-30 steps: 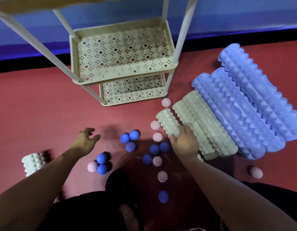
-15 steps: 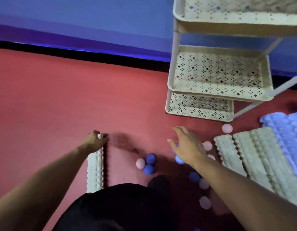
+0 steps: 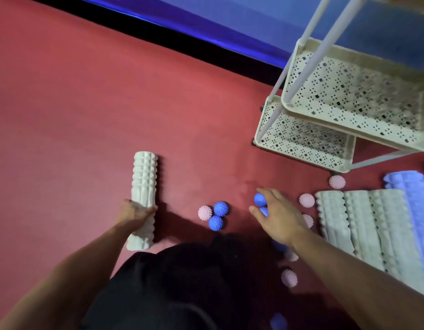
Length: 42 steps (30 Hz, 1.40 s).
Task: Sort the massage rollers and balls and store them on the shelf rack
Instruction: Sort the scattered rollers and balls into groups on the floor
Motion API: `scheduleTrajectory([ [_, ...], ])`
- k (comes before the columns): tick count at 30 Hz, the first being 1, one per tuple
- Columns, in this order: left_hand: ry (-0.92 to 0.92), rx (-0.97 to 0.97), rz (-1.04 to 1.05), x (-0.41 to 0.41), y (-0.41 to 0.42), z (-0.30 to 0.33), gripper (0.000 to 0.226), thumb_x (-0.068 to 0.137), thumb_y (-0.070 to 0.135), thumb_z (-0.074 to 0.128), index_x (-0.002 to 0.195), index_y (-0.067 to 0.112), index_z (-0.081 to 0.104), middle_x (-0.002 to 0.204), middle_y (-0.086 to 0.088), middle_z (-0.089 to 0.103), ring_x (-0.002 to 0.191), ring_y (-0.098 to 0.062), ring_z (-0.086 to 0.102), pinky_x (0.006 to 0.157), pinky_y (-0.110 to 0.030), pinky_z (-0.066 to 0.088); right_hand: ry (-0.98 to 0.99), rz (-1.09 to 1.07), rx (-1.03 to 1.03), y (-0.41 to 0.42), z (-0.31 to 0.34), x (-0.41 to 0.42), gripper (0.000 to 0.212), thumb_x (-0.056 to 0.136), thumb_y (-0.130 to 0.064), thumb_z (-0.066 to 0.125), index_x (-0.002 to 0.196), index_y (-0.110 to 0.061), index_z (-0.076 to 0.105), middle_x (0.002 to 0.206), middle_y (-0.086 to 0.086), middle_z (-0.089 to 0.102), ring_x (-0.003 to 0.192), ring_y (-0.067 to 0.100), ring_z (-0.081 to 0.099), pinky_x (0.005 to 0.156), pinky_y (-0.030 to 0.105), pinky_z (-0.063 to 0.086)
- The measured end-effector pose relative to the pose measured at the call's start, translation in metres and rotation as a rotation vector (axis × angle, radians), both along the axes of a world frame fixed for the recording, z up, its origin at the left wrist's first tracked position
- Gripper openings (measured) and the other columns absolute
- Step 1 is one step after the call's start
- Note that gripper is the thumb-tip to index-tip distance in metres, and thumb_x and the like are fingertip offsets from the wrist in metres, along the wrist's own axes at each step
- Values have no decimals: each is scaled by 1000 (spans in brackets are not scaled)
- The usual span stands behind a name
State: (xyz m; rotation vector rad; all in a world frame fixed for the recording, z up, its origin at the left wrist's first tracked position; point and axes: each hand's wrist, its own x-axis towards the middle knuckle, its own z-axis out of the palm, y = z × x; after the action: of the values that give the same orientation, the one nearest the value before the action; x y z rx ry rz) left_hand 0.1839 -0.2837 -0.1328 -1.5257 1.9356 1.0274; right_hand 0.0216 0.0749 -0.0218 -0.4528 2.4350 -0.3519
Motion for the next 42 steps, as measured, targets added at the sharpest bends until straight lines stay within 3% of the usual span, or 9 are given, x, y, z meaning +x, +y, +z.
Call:
scheduleTrajectory([
  [2,52,-18,-102,-15,0,17,50,77,37,87,90,-6,64,73,-14,70,65,-25,71,58,-34,57,7,-6,-11,-1,8,0,60,96,-54,53,149,-33,38,149,-12,42,134,20,47,109,38,42],
  [7,15,-93,-741,-70,0,96,68,70,52,83,116,27,40,99,1,57,66,-20,65,48,-28,47,53,-14,-64,-3,45,-6,62,96,-54,52,151,-29,36,153,-10,38,137,20,45,113,35,37],
  [12,77,-301,-1382,-134,32,191,88,67,70,70,139,31,39,124,4,58,105,-25,65,84,-39,54,135,-4,-104,17,104,-9,70,91,-60,56,152,-33,33,152,-13,39,137,16,44,113,33,37],
  [21,493,-471,-1967,-194,174,322,83,71,69,65,138,29,40,126,5,55,111,-26,63,79,-39,51,191,36,-115,74,199,-11,94,69,-70,74,147,-35,36,142,-6,50,129,19,50,106,37,42],
  [24,723,-433,-2043,-195,225,337,76,72,65,63,135,26,45,119,4,58,104,-26,64,74,-37,50,165,-36,-98,108,211,-3,95,58,-73,73,140,-40,39,131,-8,59,118,20,57,97,40,48],
  [27,854,-451,-2094,-197,270,337,76,74,60,66,138,23,48,121,2,58,109,-24,60,91,-37,44,85,-172,-149,147,205,10,94,57,-70,75,138,-41,37,128,-12,58,115,14,58,95,40,49],
  [30,818,-487,-2062,-199,302,320,73,86,60,62,146,24,41,136,1,51,124,-22,49,110,-38,32,25,-312,-130,185,184,24,97,60,-74,73,141,-37,35,130,-12,57,118,14,57,99,40,48],
  [37,681,-235,-1579,-195,340,265,59,96,56,52,144,20,46,135,-6,51,122,-29,54,102,-40,44,-48,-643,-33,257,100,45,106,70,-62,79,153,-18,28,142,3,55,127,24,55,103,39,46],
  [42,571,-67,-1390,-190,350,211,51,100,48,52,144,23,47,142,-2,47,130,-25,50,112,-37,37,-9,-738,85,265,38,40,99,70,-59,80,147,-12,37,140,9,52,129,29,50,107,40,44],
])
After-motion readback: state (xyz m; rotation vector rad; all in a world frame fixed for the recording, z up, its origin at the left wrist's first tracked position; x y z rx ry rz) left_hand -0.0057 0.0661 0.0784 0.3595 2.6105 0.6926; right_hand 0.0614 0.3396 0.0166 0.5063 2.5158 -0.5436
